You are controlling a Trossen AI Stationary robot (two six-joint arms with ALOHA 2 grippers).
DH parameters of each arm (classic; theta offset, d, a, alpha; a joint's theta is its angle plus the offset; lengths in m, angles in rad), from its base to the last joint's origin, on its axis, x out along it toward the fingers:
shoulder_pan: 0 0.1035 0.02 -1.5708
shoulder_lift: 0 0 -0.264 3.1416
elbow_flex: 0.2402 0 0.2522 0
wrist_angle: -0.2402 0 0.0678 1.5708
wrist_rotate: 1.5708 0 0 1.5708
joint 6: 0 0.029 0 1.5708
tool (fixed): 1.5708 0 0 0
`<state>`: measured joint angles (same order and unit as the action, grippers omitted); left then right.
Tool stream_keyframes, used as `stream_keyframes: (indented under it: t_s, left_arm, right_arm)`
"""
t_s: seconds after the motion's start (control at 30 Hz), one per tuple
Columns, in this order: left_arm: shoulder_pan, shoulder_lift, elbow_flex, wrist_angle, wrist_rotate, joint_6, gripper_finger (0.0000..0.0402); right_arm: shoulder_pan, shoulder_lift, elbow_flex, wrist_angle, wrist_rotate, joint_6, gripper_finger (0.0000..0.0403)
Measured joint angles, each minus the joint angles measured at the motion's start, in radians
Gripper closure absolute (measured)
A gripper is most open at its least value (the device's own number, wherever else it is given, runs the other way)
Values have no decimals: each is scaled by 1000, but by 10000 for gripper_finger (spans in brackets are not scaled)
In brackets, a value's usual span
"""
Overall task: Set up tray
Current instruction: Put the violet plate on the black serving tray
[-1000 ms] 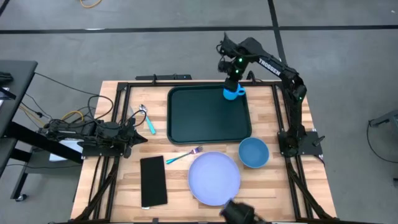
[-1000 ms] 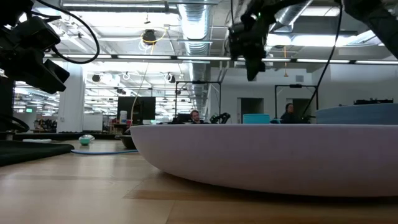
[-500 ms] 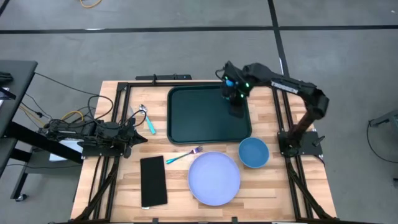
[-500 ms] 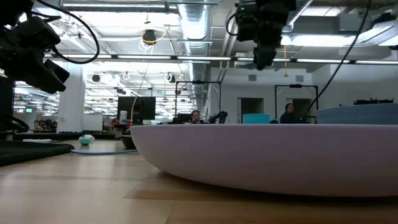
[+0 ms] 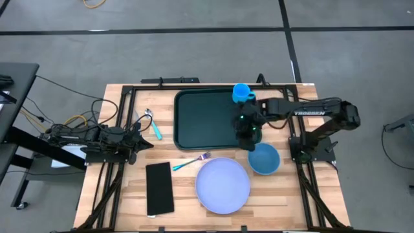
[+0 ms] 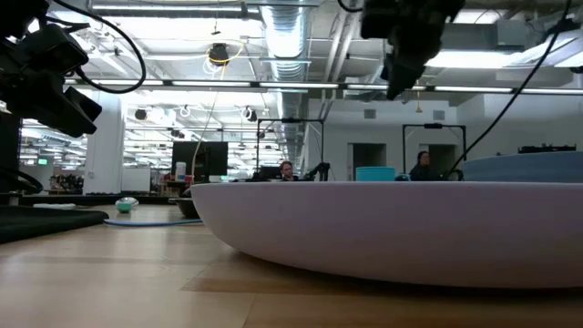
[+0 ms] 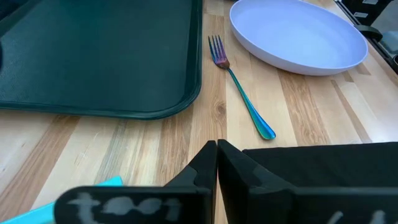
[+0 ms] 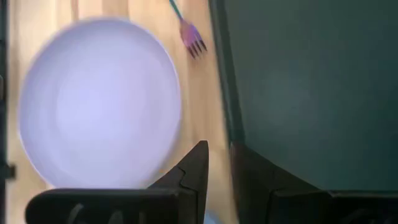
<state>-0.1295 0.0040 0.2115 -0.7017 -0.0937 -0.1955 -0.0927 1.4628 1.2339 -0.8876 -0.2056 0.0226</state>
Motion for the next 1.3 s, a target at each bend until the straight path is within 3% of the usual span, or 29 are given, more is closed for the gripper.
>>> stream_keyframes:
  t_s: [0.27, 0.67, 1.3]
  left_arm:
    - [0, 0, 0, -2, 0, 0, 401]
    - [0, 0, 0, -7, 0, -1, 401]
    - [0, 0, 0, -7, 0, -4, 401]
  right_arm:
    - [57, 150, 0, 40, -86, -47, 342]
    - [67, 297, 0, 60, -78, 53, 342]
    - [151, 348, 1, 132, 27, 111, 342]
